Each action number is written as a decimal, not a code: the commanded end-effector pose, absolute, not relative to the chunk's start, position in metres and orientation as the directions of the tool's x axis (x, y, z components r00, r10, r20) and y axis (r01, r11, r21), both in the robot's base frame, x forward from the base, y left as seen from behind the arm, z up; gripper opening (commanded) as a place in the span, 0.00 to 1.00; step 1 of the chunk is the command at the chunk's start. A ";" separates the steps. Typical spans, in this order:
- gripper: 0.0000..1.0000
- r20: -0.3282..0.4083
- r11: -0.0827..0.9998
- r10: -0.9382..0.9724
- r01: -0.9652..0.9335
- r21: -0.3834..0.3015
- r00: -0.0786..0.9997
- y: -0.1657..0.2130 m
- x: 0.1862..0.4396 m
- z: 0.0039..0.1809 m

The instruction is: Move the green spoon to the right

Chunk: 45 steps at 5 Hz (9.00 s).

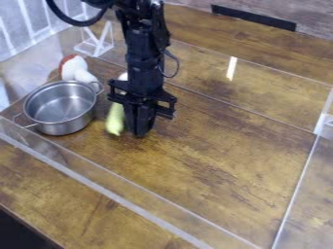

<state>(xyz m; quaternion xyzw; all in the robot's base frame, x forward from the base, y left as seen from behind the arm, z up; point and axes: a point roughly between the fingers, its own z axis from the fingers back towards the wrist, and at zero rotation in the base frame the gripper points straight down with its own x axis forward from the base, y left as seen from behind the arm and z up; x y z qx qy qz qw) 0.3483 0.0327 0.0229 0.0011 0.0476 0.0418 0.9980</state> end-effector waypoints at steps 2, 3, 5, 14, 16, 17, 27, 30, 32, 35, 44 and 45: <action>0.00 -0.046 0.994 0.090 -0.093 -0.061 0.995 0.030 0.336 0.054; 0.00 -0.036 0.993 0.073 -0.076 -0.090 0.997 0.031 0.332 0.067; 0.00 -0.009 0.984 0.096 -0.097 -0.148 0.995 0.050 0.318 0.061; 1.00 0.017 0.970 -0.180 0.181 -0.162 0.983 -0.038 0.355 0.108; 1.00 0.001 0.966 -0.228 0.226 -0.129 0.974 -0.024 0.360 0.090; 1.00 0.006 0.978 -0.182 0.182 -0.103 0.983 -0.007 0.359 0.097; 0.00 0.016 0.986 0.055 -0.051 -0.159 0.998 0.003 0.370 0.117; 1.00 -0.050 0.992 -0.030 0.023 -0.123 0.998 0.023 0.361 0.077; 1.00 -0.040 0.996 -0.047 0.044 -0.080 0.998 0.047 0.355 0.071; 1.00 -0.064 0.997 -0.070 0.067 -0.049 0.995 0.050 0.356 0.063; 0.00 -0.033 0.987 -0.086 0.081 -0.137 0.996 0.074 0.353 0.075; 0.00 -0.052 0.987 -0.064 0.056 -0.148 0.997 0.077 0.357 0.070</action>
